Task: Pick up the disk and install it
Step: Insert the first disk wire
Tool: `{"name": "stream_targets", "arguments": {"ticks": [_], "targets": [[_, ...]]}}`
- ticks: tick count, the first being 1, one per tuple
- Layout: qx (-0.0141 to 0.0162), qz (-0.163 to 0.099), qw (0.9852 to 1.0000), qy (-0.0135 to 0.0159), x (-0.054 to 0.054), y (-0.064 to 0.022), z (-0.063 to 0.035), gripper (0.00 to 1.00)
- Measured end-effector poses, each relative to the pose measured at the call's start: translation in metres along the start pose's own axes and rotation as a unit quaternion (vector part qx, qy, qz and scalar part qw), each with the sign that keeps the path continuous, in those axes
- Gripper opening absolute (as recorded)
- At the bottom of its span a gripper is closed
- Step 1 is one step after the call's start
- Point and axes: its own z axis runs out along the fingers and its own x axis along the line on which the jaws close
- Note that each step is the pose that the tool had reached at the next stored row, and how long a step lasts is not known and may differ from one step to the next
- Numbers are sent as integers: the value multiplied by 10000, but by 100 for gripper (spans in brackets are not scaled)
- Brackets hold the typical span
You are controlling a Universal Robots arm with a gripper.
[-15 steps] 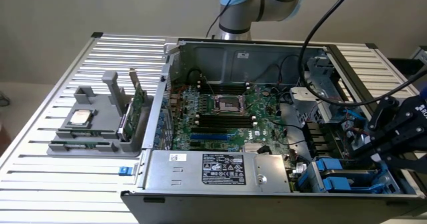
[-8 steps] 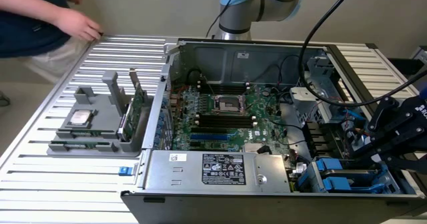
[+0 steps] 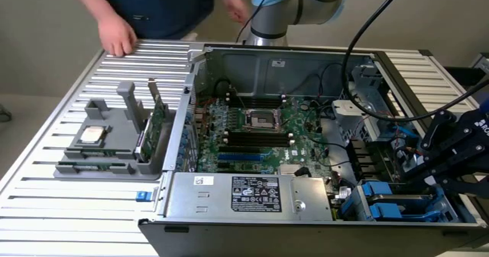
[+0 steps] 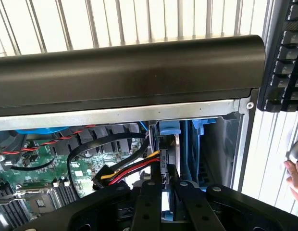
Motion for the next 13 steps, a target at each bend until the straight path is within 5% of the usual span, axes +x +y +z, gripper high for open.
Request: {"name": "stream_targets", "arguments": {"ticks": [13], "targets": [[14, 18, 10000, -50, 11, 0, 5, 17]]}}
